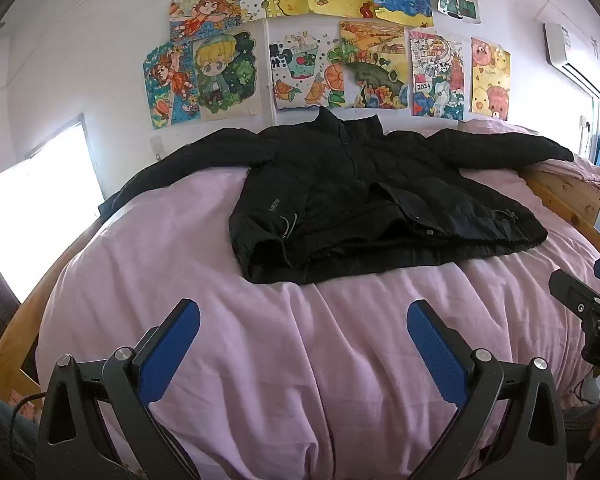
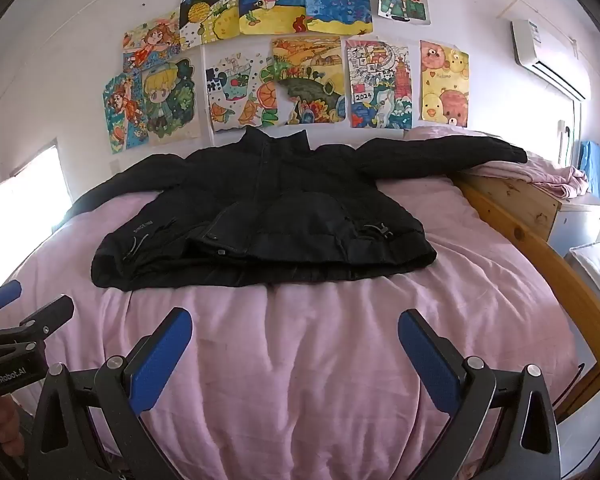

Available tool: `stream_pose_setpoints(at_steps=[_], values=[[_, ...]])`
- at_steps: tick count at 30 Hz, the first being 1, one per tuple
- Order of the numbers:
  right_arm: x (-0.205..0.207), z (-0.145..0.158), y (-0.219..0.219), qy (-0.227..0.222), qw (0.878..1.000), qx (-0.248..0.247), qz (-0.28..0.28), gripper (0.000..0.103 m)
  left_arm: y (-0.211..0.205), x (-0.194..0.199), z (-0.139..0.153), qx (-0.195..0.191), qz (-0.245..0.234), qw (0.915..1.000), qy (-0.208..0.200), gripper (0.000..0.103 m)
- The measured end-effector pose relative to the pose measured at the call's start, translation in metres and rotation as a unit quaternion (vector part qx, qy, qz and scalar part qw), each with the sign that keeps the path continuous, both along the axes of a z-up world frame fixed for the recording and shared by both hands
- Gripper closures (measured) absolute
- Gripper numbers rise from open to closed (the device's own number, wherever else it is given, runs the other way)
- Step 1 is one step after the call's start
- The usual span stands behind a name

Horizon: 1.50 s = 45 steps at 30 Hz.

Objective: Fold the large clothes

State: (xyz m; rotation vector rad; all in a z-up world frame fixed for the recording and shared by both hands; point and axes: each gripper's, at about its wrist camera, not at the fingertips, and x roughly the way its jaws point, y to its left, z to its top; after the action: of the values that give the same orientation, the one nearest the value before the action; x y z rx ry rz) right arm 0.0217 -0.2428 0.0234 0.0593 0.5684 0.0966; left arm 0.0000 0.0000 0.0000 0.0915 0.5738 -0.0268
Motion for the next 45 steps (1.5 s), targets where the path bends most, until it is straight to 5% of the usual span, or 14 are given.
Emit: stream_pose_setpoints(at_steps=[45], values=[[0.0001, -0.0003, -0.0012, 0.003, 1.0, 0.005, 0.0, 0.0, -0.0005, -0.0019, 0.0023, -0.001, 0.0, 1.0, 0.002, 0.001]])
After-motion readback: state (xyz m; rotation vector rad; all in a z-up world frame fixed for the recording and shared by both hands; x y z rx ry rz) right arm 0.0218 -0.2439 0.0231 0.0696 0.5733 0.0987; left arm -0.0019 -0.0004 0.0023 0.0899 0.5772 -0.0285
